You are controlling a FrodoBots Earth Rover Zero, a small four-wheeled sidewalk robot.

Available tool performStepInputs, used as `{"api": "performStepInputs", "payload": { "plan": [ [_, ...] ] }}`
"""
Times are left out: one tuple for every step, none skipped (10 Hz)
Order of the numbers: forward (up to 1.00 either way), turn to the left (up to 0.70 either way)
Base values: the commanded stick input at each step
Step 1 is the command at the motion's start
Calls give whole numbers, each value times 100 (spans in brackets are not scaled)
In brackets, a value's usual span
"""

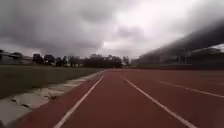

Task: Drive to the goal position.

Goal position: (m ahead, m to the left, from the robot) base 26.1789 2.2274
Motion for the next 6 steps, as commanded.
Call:
{"api": "performStepInputs", "payload": {
  "plan": [
    [70,0],
    [70,0],
    [70,0],
    [70,0],
    [70,1],
    [70,2]
  ]
}}
